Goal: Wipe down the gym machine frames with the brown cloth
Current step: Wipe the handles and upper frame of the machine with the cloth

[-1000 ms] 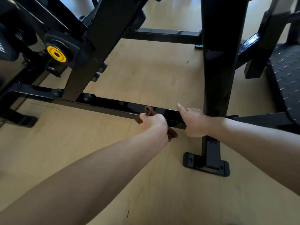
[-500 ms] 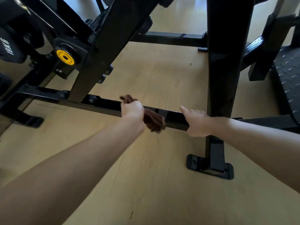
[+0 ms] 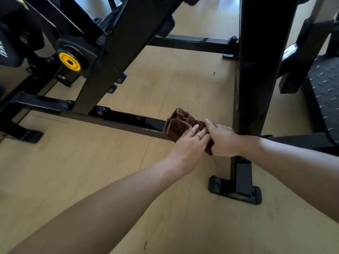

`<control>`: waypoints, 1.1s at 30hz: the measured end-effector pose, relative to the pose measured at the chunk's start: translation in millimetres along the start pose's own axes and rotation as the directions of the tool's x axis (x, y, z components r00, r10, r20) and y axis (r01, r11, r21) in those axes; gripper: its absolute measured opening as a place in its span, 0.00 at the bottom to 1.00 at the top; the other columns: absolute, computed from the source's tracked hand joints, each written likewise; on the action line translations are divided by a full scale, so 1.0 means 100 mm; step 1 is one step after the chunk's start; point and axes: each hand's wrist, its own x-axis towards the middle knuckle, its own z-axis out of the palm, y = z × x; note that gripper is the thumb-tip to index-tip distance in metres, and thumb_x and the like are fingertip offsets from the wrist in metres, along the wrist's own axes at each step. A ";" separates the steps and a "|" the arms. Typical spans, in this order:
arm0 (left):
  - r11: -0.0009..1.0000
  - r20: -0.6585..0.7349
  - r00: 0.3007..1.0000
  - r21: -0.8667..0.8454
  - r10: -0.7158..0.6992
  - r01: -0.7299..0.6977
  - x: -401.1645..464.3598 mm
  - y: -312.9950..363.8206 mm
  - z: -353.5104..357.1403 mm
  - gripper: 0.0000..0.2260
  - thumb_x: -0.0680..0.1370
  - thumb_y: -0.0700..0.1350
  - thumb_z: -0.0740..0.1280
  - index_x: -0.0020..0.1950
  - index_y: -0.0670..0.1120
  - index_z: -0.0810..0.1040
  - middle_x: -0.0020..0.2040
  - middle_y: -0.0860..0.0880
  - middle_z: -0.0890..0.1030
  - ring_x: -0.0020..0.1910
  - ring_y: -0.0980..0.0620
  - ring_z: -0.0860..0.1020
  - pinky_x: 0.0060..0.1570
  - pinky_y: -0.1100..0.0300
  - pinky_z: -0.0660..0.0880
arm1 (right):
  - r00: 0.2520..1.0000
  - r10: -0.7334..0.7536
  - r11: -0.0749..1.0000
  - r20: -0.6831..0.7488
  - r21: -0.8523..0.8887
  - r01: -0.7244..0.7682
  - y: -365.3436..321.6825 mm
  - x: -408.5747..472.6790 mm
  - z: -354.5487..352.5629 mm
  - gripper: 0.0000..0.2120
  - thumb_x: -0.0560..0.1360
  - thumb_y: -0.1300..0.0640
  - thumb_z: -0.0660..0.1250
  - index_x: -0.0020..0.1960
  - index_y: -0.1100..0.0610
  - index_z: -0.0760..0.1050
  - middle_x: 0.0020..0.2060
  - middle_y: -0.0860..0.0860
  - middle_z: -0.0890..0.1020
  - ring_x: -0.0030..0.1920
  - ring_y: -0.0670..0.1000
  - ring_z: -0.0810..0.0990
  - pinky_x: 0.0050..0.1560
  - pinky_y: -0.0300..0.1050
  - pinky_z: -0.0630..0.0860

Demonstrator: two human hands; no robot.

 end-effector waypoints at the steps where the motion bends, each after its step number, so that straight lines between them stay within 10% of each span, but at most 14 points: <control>1: 0.999 0.015 1.000 0.034 0.027 -0.028 -0.02 -0.03 0.01 0.27 0.81 0.35 0.63 0.80 0.43 0.63 0.81 0.43 0.63 0.81 0.41 0.57 0.80 0.47 0.54 | 1.000 0.008 1.000 0.003 -0.008 -0.008 0.00 0.00 0.00 0.49 0.78 0.60 0.67 0.83 0.52 0.34 0.80 0.59 0.59 0.79 0.63 0.58 0.79 0.56 0.56; 6: 0.987 0.048 0.996 0.144 0.069 -0.075 -0.28 -0.64 -0.30 0.23 0.80 0.34 0.63 0.75 0.48 0.71 0.81 0.47 0.63 0.81 0.45 0.58 0.80 0.46 0.56 | 0.999 -0.041 0.998 -0.005 -0.046 0.041 0.03 -0.01 0.05 0.51 0.77 0.62 0.68 0.83 0.47 0.33 0.74 0.58 0.66 0.75 0.62 0.63 0.76 0.59 0.61; 14: 0.888 -0.012 0.892 0.097 -0.451 0.450 -0.68 -1.31 -0.57 0.22 0.83 0.34 0.58 0.76 0.49 0.69 0.81 0.48 0.64 0.80 0.45 0.60 0.77 0.51 0.60 | 1.000 -0.028 0.981 0.011 -0.190 0.029 0.02 0.02 0.08 0.48 0.78 0.62 0.64 0.83 0.53 0.33 0.75 0.59 0.64 0.78 0.62 0.60 0.78 0.57 0.56; 23: 0.990 0.093 0.996 0.140 -0.014 0.001 -0.39 -0.11 -0.28 0.23 0.78 0.35 0.69 0.71 0.48 0.72 0.78 0.42 0.67 0.77 0.39 0.66 0.71 0.43 0.70 | 0.998 -0.007 0.990 -0.062 -0.139 -0.002 -0.12 -0.16 0.04 0.49 0.77 0.63 0.69 0.84 0.54 0.38 0.78 0.57 0.60 0.79 0.59 0.58 0.79 0.58 0.61; 29: 0.932 0.170 0.952 -0.217 -0.256 0.290 -0.47 -0.45 -0.98 0.16 0.84 0.41 0.59 0.70 0.53 0.71 0.64 0.51 0.77 0.54 0.50 0.79 0.45 0.54 0.79 | 0.914 -0.236 0.965 -0.331 -0.190 0.180 -0.39 -0.53 -0.07 0.43 0.77 0.60 0.71 0.83 0.52 0.48 0.75 0.52 0.66 0.75 0.53 0.64 0.75 0.52 0.67; 33: 0.687 0.059 0.863 -0.579 -0.501 0.439 -0.45 -0.48 -1.69 0.13 0.85 0.44 0.57 0.68 0.53 0.73 0.56 0.52 0.81 0.56 0.51 0.79 0.61 0.46 0.77 | 0.783 -0.459 0.888 -0.419 -0.228 0.398 -0.62 -0.94 -0.49 0.40 0.76 0.60 0.70 0.82 0.51 0.55 0.77 0.51 0.66 0.74 0.53 0.67 0.73 0.50 0.69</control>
